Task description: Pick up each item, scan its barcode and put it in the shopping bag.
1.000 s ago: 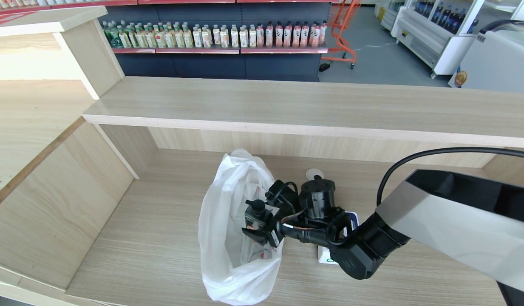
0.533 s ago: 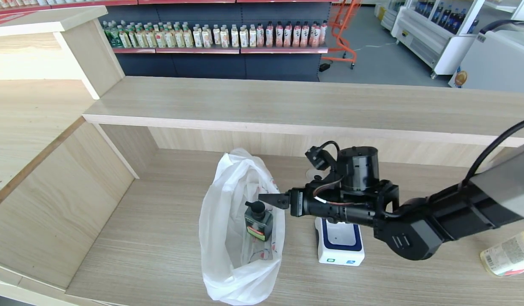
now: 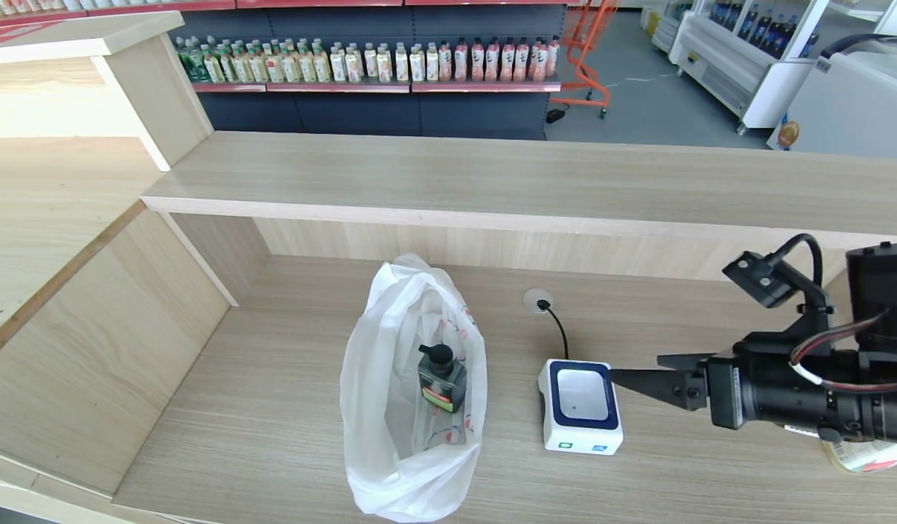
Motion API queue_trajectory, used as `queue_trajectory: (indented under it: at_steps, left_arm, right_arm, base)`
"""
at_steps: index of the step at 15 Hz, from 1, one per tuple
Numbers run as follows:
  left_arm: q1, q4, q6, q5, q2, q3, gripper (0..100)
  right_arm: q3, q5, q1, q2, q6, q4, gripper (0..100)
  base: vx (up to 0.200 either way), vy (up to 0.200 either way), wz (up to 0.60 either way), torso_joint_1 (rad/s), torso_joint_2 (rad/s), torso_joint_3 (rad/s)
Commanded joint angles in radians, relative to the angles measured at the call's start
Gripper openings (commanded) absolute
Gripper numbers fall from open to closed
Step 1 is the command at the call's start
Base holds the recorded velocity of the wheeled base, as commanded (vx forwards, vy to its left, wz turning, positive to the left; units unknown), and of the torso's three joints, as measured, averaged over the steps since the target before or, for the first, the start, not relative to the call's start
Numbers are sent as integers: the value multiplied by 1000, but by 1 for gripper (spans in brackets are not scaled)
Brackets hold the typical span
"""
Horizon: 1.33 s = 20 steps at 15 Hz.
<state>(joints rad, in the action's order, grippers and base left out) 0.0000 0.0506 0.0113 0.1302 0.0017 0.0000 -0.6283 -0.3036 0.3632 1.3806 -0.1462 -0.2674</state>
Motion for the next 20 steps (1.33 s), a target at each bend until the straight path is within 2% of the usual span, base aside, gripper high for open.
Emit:
queue_trajectory:
  at_steps: [1,3,6,10,18,20]
  left_arm:
    - [0,0,-1,0,0,0,100]
    - [0,0,-1,0,0,0,100]
    - [0,0,-2,0,1,0,100]
    - [0,0,-4,0,0,0,100]
    - [0,0,-5,0,0,0,100]
    - [0,0,-4,0,0,0,100]
  right_arm:
    - [47,38,-105,-80,31,-6,100]
    - [53,37,-132,-111,33,4,100]
    - [58,37,-125,-140,43,31,100]
    - [81,38,-127,-155,73,59,100]
    - [87,40,-128,-153,73,60,100]
    - [88,40,-128,-152,73,60,100]
  base:
    - [0,0,0,0,0,0]
    - [0,0,0,0,0,0]
    - [0,0,0,0,0,0]
    - [-200,0,0,6,5,0]
    - [0,0,0,0,0,0]
    - [-200,0,0,10,2,0]
